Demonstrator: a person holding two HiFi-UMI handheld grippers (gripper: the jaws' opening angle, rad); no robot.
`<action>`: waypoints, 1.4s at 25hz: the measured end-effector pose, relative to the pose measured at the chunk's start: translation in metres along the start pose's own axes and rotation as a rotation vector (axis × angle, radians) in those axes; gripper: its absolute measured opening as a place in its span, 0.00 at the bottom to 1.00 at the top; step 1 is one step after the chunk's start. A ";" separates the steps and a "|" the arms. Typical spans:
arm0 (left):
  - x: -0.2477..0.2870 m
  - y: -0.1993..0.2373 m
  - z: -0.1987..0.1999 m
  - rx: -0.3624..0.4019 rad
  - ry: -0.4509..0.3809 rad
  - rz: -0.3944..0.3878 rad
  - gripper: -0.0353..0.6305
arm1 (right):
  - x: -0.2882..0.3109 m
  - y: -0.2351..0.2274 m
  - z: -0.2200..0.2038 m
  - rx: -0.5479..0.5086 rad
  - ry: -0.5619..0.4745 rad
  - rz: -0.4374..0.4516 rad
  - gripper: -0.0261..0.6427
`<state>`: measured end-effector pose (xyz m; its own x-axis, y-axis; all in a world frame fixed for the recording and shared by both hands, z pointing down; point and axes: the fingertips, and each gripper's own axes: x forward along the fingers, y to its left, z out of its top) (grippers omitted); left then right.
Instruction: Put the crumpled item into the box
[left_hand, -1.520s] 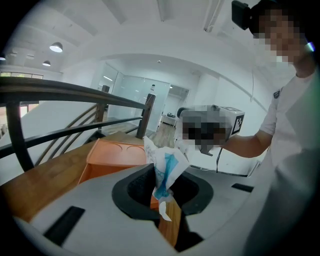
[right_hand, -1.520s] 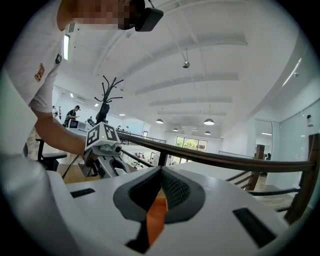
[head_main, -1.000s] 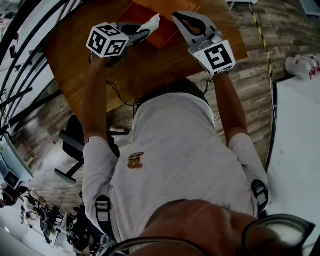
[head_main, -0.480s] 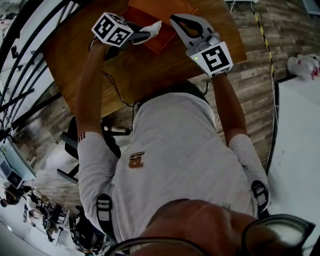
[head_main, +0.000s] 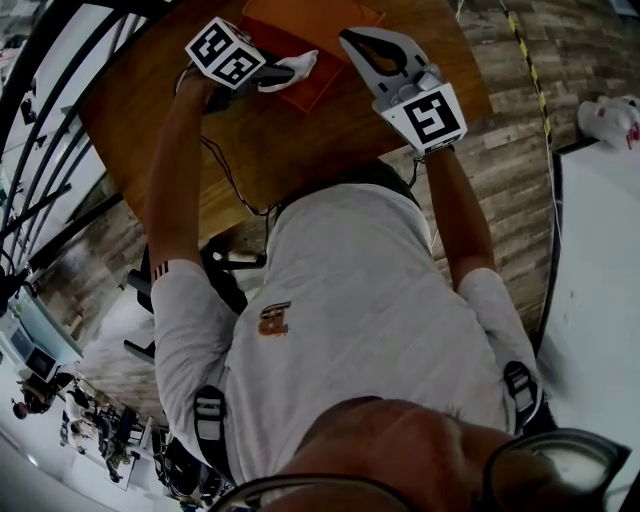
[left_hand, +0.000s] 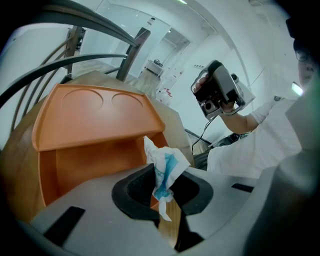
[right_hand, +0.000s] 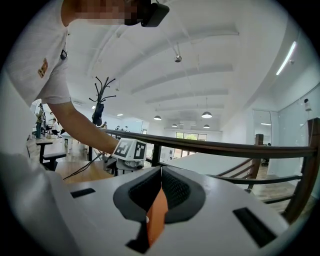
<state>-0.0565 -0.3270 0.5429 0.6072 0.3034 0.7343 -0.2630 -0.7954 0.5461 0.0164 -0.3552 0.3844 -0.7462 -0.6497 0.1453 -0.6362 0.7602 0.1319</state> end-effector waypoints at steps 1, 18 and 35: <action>0.002 0.001 0.000 -0.002 0.014 -0.006 0.18 | 0.000 -0.002 -0.001 -0.005 -0.001 0.001 0.09; 0.003 0.057 -0.005 -0.016 0.093 0.247 0.29 | 0.004 -0.015 -0.014 -0.008 0.001 0.018 0.09; -0.005 0.088 -0.011 0.019 0.066 0.532 0.44 | 0.004 -0.004 -0.023 0.048 0.034 0.011 0.09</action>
<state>-0.0907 -0.3923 0.5915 0.3450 -0.1123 0.9319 -0.5076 -0.8574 0.0846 0.0205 -0.3610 0.4066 -0.7465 -0.6408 0.1793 -0.6375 0.7659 0.0834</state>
